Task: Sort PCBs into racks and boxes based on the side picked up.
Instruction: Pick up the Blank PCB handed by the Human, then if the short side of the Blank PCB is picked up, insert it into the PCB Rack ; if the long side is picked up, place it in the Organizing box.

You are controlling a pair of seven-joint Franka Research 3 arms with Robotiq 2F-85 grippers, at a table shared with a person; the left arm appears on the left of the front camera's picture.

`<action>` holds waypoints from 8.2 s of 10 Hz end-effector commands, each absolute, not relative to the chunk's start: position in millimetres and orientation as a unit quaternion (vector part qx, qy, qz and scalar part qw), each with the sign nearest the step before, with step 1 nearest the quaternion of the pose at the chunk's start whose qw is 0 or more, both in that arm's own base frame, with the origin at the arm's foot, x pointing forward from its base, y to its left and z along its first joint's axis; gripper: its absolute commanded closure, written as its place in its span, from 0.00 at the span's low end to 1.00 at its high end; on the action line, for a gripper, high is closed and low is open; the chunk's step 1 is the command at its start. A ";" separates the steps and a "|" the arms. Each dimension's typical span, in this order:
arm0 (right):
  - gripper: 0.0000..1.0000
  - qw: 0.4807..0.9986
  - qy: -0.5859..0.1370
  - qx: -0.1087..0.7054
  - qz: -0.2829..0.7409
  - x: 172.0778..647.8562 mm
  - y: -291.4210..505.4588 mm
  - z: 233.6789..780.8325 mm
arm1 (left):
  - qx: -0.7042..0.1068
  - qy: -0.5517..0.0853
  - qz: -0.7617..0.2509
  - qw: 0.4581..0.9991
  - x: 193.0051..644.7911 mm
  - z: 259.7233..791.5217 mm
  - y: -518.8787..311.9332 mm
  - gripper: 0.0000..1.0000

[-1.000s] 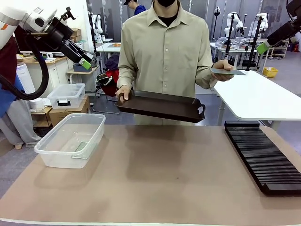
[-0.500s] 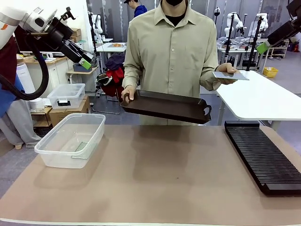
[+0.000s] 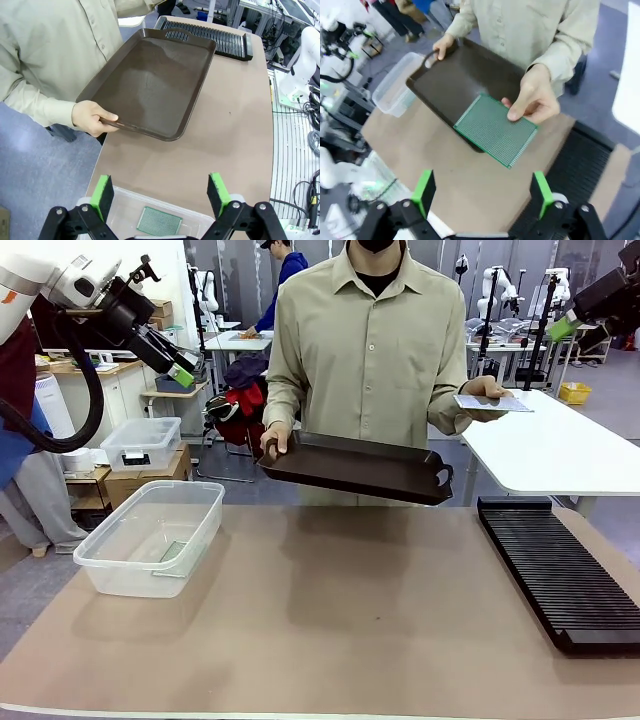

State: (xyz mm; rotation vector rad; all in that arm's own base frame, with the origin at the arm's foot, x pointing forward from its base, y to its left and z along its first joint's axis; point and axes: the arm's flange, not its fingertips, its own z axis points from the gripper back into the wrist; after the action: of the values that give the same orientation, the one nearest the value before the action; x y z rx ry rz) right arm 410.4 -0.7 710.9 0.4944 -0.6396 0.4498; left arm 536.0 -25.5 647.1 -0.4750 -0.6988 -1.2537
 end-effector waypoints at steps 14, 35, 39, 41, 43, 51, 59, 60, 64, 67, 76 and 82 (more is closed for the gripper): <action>0.00 0.890 -0.124 0.438 -0.020 467.5 -73.6 609.3 | -0.215 -0.317 -0.568 0.728 535.7 645.8 -25.7 0.00; 0.00 0.758 0.047 0.648 0.059 578.8 -75.1 525.7 | -0.215 -0.317 -0.568 0.728 535.7 645.8 -25.7 0.00; 0.00 0.744 0.051 0.662 0.071 589.9 -63.3 521.2 | -0.215 -0.317 -0.568 0.728 535.7 645.8 -25.7 0.00; 0.29 0.737 0.040 0.671 0.077 594.2 -61.4 517.7 | -0.215 -0.317 -0.568 0.728 535.7 645.8 -25.7 0.00; 0.88 0.728 0.043 0.677 0.093 594.1 -60.7 515.6 | -0.215 -0.317 -0.568 0.728 535.7 645.8 -25.7 0.00; 1.00 0.709 0.048 0.695 0.109 584.4 -70.3 521.8 | -0.215 -0.317 -0.568 0.728 535.7 645.8 -25.7 0.00; 1.00 0.719 0.056 0.686 0.096 581.4 -68.0 517.0 | -0.215 -0.317 -0.568 0.728 535.7 645.8 -25.7 0.00; 1.00 0.719 0.056 0.686 0.096 581.4 -68.0 517.0 | -0.215 -0.317 -0.568 0.728 535.7 645.8 -25.7 0.00; 1.00 0.719 0.056 0.686 0.096 581.4 -68.0 517.0 | -0.215 -0.317 -0.568 0.728 535.7 645.8 -25.7 0.00; 1.00 0.719 0.056 0.686 0.096 581.4 -68.0 517.0 | -0.215 -0.317 -0.568 0.728 535.7 645.8 -25.7 0.00; 0.98 0.722 0.059 0.684 0.088 582.3 -68.5 516.4 | -0.215 -0.317 -0.568 0.728 535.7 645.8 -25.7 0.00; 0.98 0.727 -0.148 0.604 0.292 531.3 -92.8 560.4 | -0.215 -0.317 -0.568 0.728 535.7 645.8 -25.7 0.00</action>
State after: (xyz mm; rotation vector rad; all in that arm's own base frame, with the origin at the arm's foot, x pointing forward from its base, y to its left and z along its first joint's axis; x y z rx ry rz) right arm 545.2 -96.4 572.4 1.3895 -0.2078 0.5476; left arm 536.2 -25.5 647.0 -0.4750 -0.6987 -1.2536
